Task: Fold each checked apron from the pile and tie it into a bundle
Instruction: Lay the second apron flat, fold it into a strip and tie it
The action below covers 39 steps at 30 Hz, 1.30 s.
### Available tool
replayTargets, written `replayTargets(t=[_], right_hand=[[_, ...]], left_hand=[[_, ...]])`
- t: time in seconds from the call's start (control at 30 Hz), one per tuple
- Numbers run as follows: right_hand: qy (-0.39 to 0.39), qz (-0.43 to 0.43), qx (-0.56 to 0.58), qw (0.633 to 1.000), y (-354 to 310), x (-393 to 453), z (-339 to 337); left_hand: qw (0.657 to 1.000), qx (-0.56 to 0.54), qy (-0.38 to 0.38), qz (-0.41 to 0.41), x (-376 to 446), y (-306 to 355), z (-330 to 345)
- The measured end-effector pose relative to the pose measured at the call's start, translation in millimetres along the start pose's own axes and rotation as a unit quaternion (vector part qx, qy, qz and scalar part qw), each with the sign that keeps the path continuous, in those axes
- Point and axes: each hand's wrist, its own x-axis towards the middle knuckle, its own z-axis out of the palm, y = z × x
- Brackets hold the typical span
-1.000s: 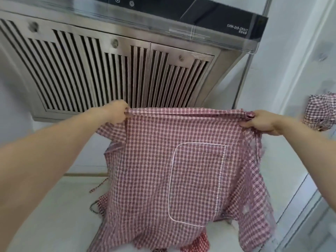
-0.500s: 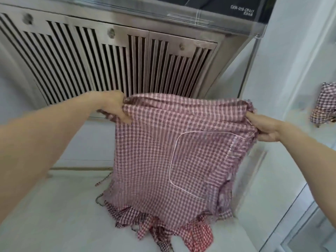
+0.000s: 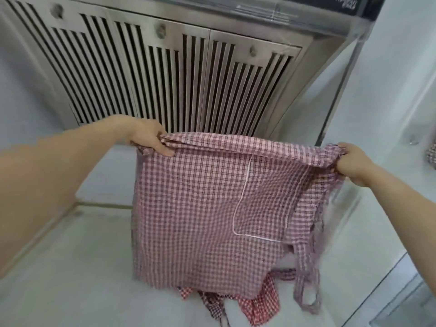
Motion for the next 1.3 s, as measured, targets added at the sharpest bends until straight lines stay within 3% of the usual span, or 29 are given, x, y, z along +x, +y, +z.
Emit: replayTargets(t=[0.13,0.2,0.27,0.33,0.4,0.43,0.53,0.6,0.67,0.73,0.8,0.9,1.0,1.07,1.17,1.23,1.3], right_hand=[[-0.078,0.056,0.162,0.982,-7.4,-9.1,0.1],[-0.121,0.113,0.197,0.966,-4.7,-12.7,-0.8],[-0.189,0.139,0.230,0.944,-1.1,-17.8,-5.9],[-0.293,0.146,0.215,0.920,-0.2,-25.8,-15.3],[-0.362,0.140,0.170,0.906,0.1,-30.0,-19.1],[-0.373,0.133,0.129,0.909,1.8,-29.2,-18.4],[-0.324,0.131,-0.009,0.937,9.7,-17.9,-6.2],[-0.295,0.151,-0.029,0.943,10.0,-13.3,4.9],[-0.292,0.158,-0.010,0.943,2.9,-15.4,18.0],[-0.238,0.124,0.002,0.963,-3.9,-14.9,33.1],[-0.128,0.038,-0.017,0.991,-13.2,-11.4,47.7],[0.011,-0.091,-0.066,0.994,-29.8,-11.2,64.1],[0.081,-0.147,-0.007,0.986,-40.4,-19.0,79.1],[0.090,-0.173,0.001,0.981,-39.7,-27.3,87.0],[0.032,-0.172,-0.027,0.984,-25.2,-41.5,97.0],[-0.020,-0.155,-0.085,0.984,-2.7,-52.0,108.0],[-0.084,-0.114,-0.151,0.978,24.7,-68.9,125.9]], left_hand=[[0.986,0.122,0.113,0.022,1.2,-4.5,5.4],[0.988,0.029,0.149,0.014,7.3,-8.1,10.5],[0.976,-0.200,0.090,-0.005,10.3,-10.0,16.1],[0.928,-0.374,0.007,-0.008,9.0,-11.0,21.4],[0.922,-0.383,-0.051,0.004,5.7,-10.5,24.2],[0.937,-0.337,-0.092,0.008,2.6,-9.8,24.1],[0.976,-0.126,-0.174,-0.023,1.5,-18.0,29.2],[0.991,0.008,-0.130,-0.039,7.4,-21.6,36.3],[0.995,0.095,-0.023,-0.028,17.6,-26.3,37.6],[0.991,0.071,0.109,-0.007,24.5,-30.1,37.1],[0.974,-0.017,0.225,-0.010,29.6,-35.0,35.2],[0.925,-0.153,0.348,0.010,32.4,-46.5,31.4],[0.871,-0.228,0.431,0.067,22.5,-62.9,34.7],[0.861,-0.207,0.454,0.101,8.3,-67.9,48.4],[0.892,-0.088,0.439,0.068,-7.2,-84.3,76.2],[0.930,-0.039,0.361,0.048,-9.0,-111.5,100.5],[0.972,-0.026,0.232,0.030,-9.8,-140.2,132.4]])
